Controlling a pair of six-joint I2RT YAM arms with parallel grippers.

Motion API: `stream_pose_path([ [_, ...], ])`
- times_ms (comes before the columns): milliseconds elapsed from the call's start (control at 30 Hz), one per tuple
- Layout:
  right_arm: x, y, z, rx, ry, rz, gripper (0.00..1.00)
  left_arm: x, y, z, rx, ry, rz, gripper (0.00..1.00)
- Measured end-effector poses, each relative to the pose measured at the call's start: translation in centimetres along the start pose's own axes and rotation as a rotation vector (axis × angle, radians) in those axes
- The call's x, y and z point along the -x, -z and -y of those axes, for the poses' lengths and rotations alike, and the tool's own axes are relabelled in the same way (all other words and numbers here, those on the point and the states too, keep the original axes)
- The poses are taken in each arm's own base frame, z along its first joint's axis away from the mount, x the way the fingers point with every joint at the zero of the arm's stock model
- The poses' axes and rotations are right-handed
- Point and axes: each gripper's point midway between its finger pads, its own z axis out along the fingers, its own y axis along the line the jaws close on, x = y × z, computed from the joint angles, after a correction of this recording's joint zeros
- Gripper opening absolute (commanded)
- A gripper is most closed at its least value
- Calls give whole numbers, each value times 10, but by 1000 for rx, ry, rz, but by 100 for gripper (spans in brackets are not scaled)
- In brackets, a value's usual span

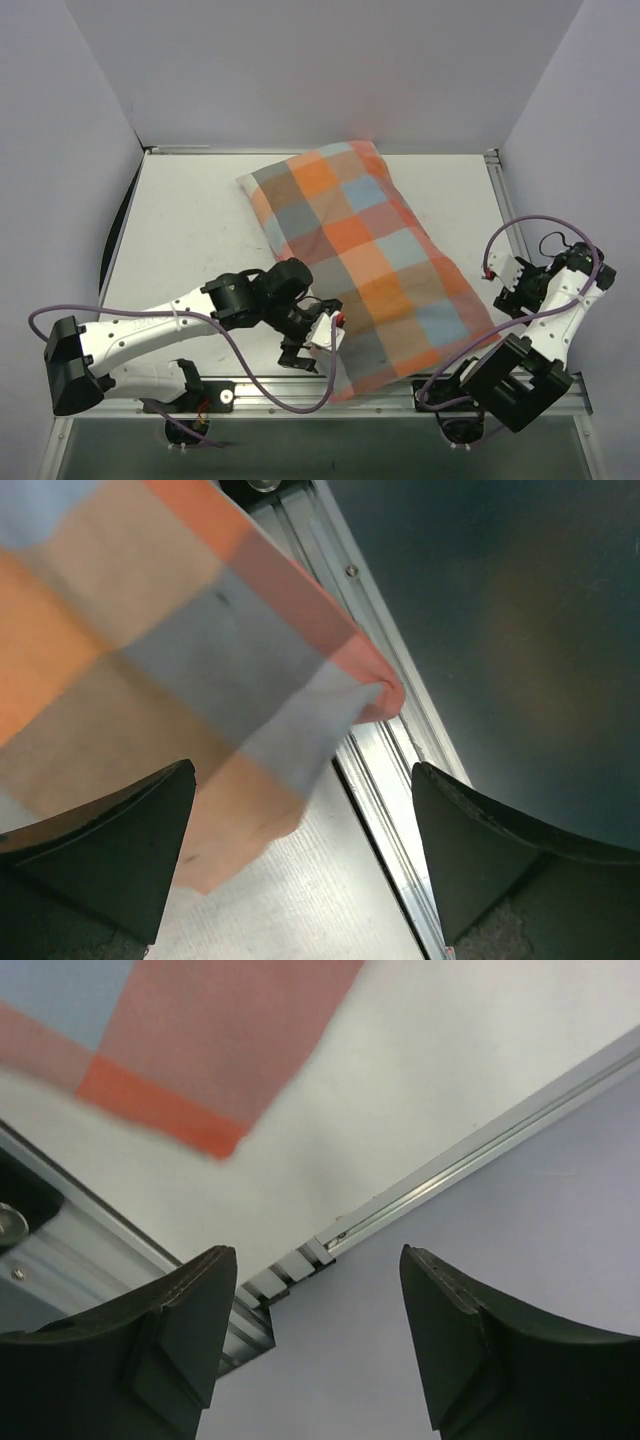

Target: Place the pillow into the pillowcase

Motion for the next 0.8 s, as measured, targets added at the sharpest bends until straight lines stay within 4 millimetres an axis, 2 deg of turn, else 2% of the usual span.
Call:
stream_pose_path([
  [100,-15,-3,4,70,68,-45,72,22,9,-12,10,8,17,97],
  [133,-17,-2,9,82,77,-53,72,30,16,-20,29,17,37,97],
  [200,-19,8,26,76,71,-60,75,41,40,-46,100,81,89,97],
  [300,-6,36,67,9,-14,-47,70,31,88,-116,281,235,143,94],
  [367,21,44,87,-15,-68,-12,66,5,117,-171,419,354,147,93],
  [400,40,42,91,-3,-81,15,64,-11,128,-196,477,414,142,92],
  [467,83,24,81,73,-101,66,61,-46,143,-245,583,518,115,91],
  [600,151,-18,31,292,-159,68,59,-112,164,-344,785,654,35,89],
  [700,182,-43,-5,436,-214,5,57,-154,176,-397,914,699,-14,89],
  [800,191,-65,-29,552,-295,-99,55,-195,190,-433,1011,738,-70,84],
])
